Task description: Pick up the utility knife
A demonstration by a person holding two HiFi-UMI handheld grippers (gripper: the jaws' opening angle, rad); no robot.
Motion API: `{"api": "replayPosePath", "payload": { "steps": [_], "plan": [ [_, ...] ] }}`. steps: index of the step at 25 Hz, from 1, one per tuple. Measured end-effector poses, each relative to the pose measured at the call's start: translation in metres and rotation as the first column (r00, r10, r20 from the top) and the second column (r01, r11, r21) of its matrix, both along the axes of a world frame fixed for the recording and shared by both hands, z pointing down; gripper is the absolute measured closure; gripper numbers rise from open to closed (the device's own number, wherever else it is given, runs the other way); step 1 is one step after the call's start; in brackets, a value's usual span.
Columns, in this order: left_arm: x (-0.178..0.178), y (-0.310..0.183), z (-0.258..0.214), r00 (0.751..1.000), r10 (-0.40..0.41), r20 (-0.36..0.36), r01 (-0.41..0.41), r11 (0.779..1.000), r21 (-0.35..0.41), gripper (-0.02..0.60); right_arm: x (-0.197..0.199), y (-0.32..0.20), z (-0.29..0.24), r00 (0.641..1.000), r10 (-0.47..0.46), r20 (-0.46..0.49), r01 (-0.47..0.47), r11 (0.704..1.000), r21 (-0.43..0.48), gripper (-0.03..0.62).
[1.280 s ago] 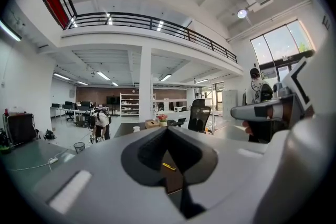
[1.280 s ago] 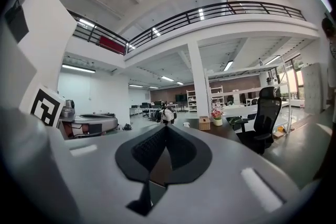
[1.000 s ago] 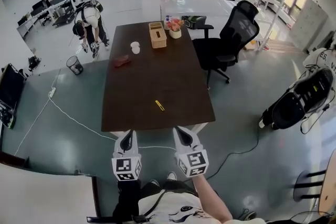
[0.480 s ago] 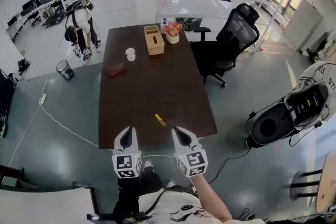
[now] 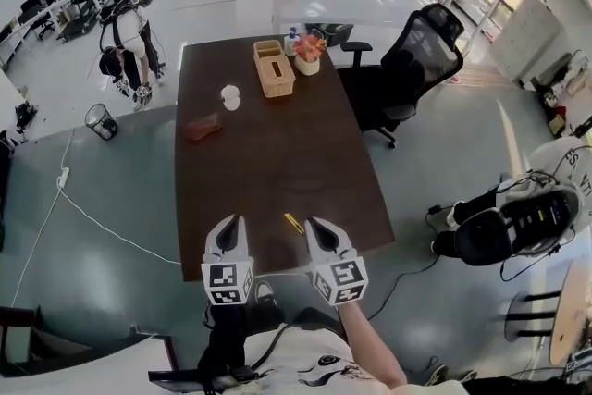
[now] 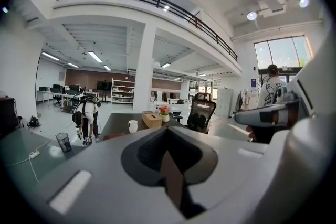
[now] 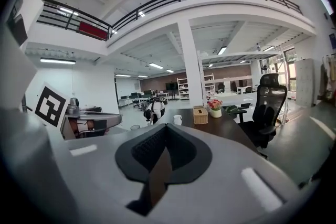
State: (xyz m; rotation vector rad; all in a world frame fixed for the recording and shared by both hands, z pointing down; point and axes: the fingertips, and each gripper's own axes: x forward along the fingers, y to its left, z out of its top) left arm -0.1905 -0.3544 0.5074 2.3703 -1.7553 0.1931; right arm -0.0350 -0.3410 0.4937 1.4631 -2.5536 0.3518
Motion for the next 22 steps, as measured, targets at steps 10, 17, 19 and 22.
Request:
{"api": "replayPosePath", "payload": {
  "steps": [10, 17, 19, 22],
  "plan": [
    [0.015, -0.014, 0.058, 1.0, 0.003, -0.02, -0.006, 0.983, -0.182, 0.584, 0.004, -0.018, 0.061, 0.998, -0.051, -0.031, 0.045, 0.984, -0.173, 0.592],
    [0.028, 0.013, 0.147, 1.0, 0.003, -0.022, -0.013, 0.879, -0.477, 0.584, 0.029, -0.013, 0.131, 0.999, -0.046, -0.026, 0.033, 0.928, -0.371, 0.592],
    [0.031, 0.028, 0.176, 1.0, -0.002, -0.022, -0.011, 0.83, -0.558, 0.583, 0.037, -0.008, 0.157, 0.999, -0.034, -0.032, 0.017, 0.904, -0.427, 0.592],
    [0.035, 0.049, 0.211, 1.0, 0.009, -0.02, -0.02, 0.749, -0.663, 0.583, 0.041, -0.001, 0.198, 0.998, -0.044, -0.049, 0.012, 0.854, -0.521, 0.592]
  ]
}}
